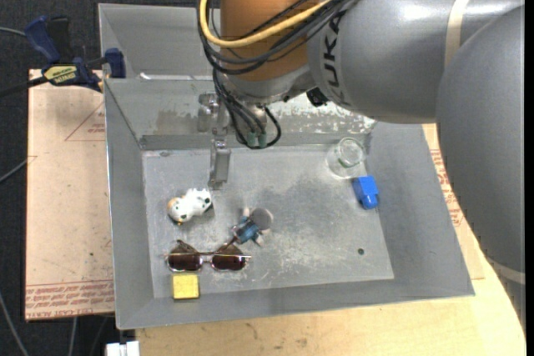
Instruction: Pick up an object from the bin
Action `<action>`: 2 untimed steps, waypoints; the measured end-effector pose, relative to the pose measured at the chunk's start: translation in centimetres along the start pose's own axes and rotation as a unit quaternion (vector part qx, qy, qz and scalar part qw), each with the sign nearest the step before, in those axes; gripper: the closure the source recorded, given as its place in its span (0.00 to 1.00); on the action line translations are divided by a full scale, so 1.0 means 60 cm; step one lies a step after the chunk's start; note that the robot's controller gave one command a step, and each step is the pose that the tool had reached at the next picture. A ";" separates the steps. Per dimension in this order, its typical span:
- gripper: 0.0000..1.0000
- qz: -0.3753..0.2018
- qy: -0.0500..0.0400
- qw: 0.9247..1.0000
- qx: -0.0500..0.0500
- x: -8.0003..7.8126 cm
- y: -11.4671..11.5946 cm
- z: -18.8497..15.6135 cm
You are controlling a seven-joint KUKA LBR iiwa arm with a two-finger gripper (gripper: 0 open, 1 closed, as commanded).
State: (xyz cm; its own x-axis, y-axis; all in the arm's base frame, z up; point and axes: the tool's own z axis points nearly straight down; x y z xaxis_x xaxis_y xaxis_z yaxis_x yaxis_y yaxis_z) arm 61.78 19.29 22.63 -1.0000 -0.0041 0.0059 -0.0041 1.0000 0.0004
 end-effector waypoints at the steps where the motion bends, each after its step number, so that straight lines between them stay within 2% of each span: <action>1: 0.00 0.002 -0.004 1.000 -0.001 -0.002 -0.002 -0.009; 2: 0.00 -0.064 -0.005 0.998 0.000 0.007 0.003 0.083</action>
Offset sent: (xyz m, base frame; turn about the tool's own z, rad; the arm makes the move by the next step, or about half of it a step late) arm -0.0169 0.0052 -0.1563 -0.3731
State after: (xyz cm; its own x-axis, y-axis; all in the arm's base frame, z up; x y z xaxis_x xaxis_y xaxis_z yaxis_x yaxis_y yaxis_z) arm 61.32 19.45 17.62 -0.9912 -0.1320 -0.0042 -0.1320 0.9913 0.0014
